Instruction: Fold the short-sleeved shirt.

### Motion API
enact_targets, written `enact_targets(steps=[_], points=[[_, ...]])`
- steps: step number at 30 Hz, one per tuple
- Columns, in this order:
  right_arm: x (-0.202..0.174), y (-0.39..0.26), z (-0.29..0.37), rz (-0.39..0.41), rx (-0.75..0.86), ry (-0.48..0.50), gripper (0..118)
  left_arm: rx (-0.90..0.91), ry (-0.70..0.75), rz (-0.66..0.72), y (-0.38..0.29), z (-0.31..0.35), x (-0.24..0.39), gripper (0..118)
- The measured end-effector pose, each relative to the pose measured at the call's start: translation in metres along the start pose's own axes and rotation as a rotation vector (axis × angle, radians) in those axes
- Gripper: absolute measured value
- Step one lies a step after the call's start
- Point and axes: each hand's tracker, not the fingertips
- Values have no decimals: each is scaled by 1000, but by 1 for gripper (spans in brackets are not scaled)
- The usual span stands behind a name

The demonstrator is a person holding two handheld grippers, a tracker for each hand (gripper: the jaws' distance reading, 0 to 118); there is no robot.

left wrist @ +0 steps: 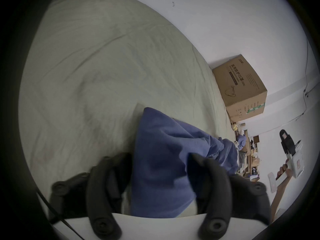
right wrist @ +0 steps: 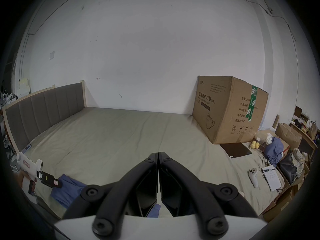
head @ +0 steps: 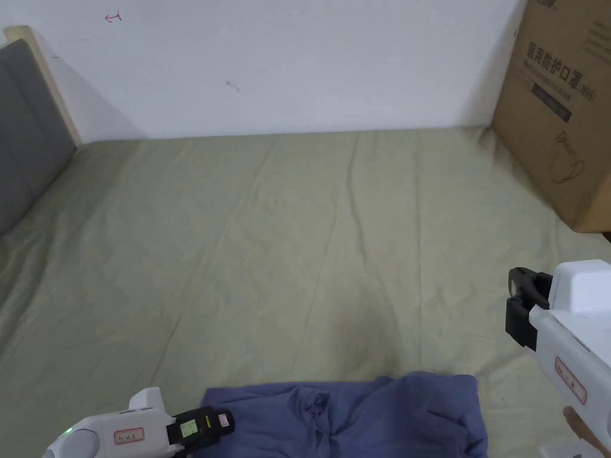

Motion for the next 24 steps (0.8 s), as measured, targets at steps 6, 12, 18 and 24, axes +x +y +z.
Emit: enact_targets(steps=[6, 12, 18, 24], points=[[6, 0, 1, -2, -12, -17, 0, 18, 28, -53, -4, -1, 5, 14], [3, 3, 1, -3, -3, 0, 0, 65, 86, -148, -5, 28, 38, 11], [-8, 9, 7, -11, 28, 45, 0, 115, 206, -177, 9, 79, 34, 11], [-9, 8, 11, -14, 48, 74, 0, 156, 336, -194, 28, 124, 23, 11]])
